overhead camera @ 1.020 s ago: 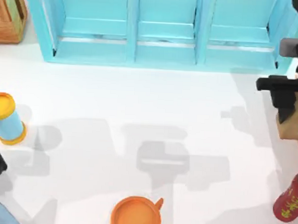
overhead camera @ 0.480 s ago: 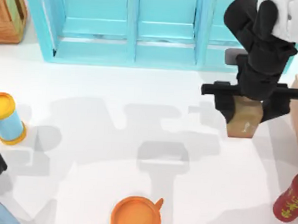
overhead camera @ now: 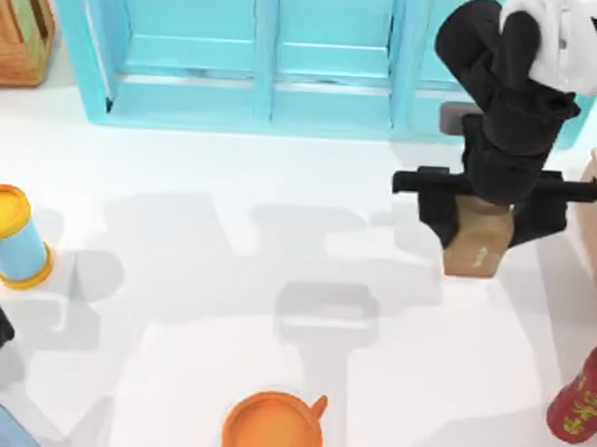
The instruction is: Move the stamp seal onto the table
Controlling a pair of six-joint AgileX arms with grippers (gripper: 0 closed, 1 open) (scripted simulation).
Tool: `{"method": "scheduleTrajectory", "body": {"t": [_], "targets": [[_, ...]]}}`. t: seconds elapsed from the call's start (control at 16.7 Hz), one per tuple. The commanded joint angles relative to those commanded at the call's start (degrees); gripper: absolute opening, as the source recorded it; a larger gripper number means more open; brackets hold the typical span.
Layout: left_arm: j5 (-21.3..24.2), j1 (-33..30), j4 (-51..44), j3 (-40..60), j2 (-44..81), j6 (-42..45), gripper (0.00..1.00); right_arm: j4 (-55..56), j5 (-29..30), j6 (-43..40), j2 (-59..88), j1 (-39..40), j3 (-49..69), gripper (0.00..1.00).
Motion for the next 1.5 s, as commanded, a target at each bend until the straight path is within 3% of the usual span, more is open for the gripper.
{"method": "scheduleTrajectory", "body": {"t": [0.54, 1.32, 1.5], "targets": [[0.0, 0.0, 0.0, 0.0, 0.0, 0.0, 1.00, 8.1, 0.1, 0.0, 2.5, 0.4, -5.3, 0.00], [0.0, 0.0, 0.0, 0.0, 0.0, 0.0, 1.00, 8.1, 0.1, 0.0, 2.5, 0.4, -5.3, 0.98], [0.0, 0.0, 0.0, 0.0, 0.0, 0.0, 1.00, 8.1, 0.1, 0.0, 2.5, 0.4, -5.3, 1.00]]}}
